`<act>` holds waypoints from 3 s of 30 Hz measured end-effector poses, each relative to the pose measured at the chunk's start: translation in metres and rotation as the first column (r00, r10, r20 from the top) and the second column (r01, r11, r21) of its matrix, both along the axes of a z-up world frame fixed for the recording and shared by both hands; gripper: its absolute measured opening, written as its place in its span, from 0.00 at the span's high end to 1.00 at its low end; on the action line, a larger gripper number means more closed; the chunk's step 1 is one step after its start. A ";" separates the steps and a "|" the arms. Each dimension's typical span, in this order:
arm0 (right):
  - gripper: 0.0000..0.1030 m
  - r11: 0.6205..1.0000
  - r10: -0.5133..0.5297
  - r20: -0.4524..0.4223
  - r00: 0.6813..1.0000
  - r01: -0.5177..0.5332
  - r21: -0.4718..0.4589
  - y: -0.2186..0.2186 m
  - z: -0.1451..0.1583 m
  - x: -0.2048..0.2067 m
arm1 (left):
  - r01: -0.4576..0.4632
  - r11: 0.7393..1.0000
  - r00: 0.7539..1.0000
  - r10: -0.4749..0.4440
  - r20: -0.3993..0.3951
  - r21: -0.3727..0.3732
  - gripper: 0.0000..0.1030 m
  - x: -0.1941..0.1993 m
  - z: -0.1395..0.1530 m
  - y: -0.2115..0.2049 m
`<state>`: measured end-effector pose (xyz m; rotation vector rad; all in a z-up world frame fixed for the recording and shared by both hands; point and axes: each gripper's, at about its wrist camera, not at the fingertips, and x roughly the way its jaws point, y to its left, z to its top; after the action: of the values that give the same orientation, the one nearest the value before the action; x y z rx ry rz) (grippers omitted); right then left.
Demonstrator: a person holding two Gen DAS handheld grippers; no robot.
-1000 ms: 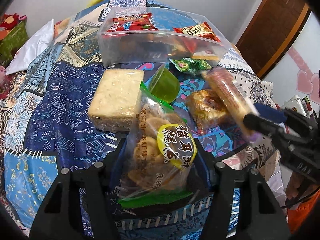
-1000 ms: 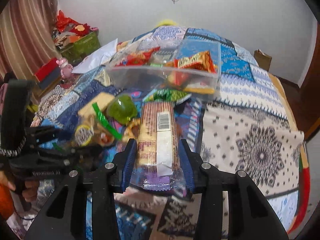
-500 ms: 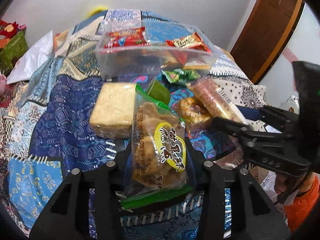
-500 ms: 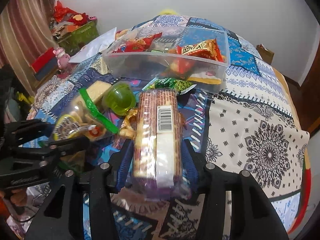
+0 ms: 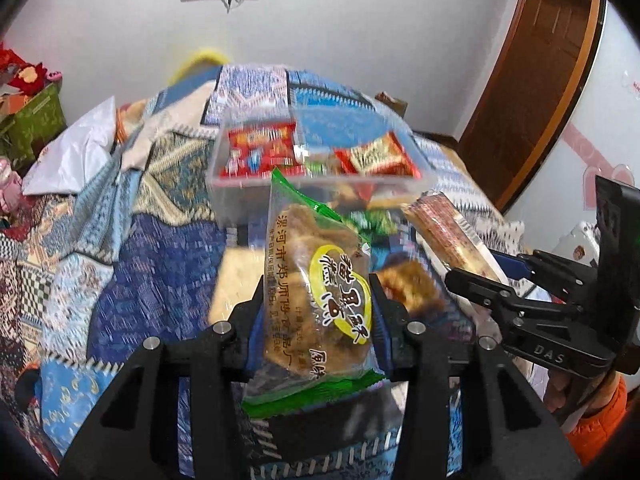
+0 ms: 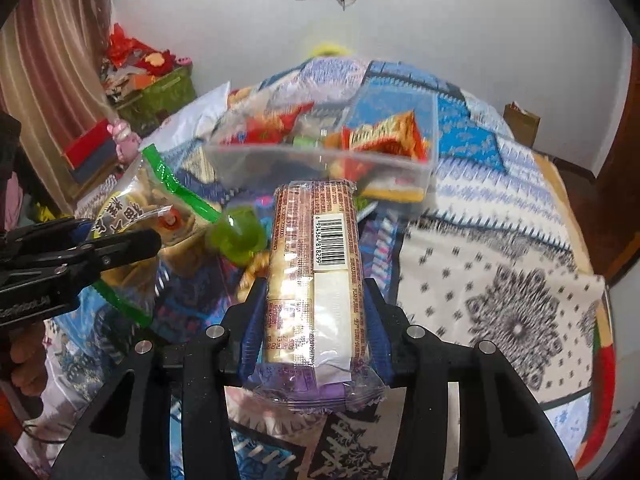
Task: Organize snacks
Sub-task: 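Carry the cake bag and wafer roll into the clear box and release both, then grasp the wrapped sponge cake with the left gripper while the right grasps a nut cake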
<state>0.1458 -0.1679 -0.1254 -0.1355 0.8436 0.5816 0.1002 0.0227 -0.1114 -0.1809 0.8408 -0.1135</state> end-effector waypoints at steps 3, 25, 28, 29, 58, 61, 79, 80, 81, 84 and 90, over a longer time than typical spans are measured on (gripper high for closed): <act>0.59 1.000 -0.008 0.033 0.999 0.007 0.023 0.000 0.014 0.007 | -0.015 1.000 0.999 0.015 0.034 -0.004 0.58 0.008 0.012 0.005; 0.59 0.995 -0.049 0.103 0.993 0.040 0.093 0.029 0.038 0.093 | -0.039 0.999 0.992 0.041 0.116 -0.019 0.57 0.114 0.038 0.018; 0.59 0.994 -0.048 0.082 0.995 0.040 0.100 0.034 0.032 0.106 | -0.033 0.999 0.993 0.033 0.110 -0.004 0.58 0.130 0.032 0.014; 0.59 0.994 -0.049 0.076 0.996 0.042 0.100 0.036 0.030 0.111 | -0.031 1.000 0.994 0.031 0.107 -0.002 0.57 0.134 0.031 0.013; 0.48 0.999 -0.046 0.018 0.999 0.046 0.018 0.051 0.000 0.136 | -0.025 0.998 0.999 0.023 0.034 0.052 0.44 0.180 -0.004 0.004; 0.47 0.999 -0.044 0.034 0.998 0.044 0.021 0.048 0.008 0.131 | -0.026 0.998 0.999 0.024 0.048 0.053 0.44 0.171 0.006 0.008; 0.32 0.999 -0.032 0.069 0.997 0.029 0.046 0.021 0.026 0.070 | -0.059 0.996 0.998 0.061 -0.031 0.061 0.39 0.082 -0.004 0.044; 0.32 0.999 -0.030 0.056 0.998 0.027 0.045 0.021 0.022 0.066 | -0.058 0.996 0.997 0.061 -0.044 0.064 0.39 0.077 -0.009 0.044; 0.32 0.999 -0.028 0.047 0.998 0.026 0.043 0.020 0.020 0.064 | -0.058 0.996 0.997 0.061 -0.052 0.066 0.39 0.074 -0.012 0.044; 0.32 0.999 -0.024 0.009 1.000 0.024 0.032 0.020 0.007 0.055 | -0.062 0.996 0.994 0.067 -0.082 0.061 0.39 0.062 -0.025 0.046; 0.32 1.000 -0.004 -0.083 0.997 0.006 0.018 0.024 -0.020 0.040 | -0.060 0.998 0.987 0.064 -0.145 0.032 0.39 0.046 -0.051 0.046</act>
<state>0.1859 -0.1442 -0.1458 -0.0928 0.9188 0.5932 0.1463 0.0687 -0.1628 -0.1909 0.9815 -0.0305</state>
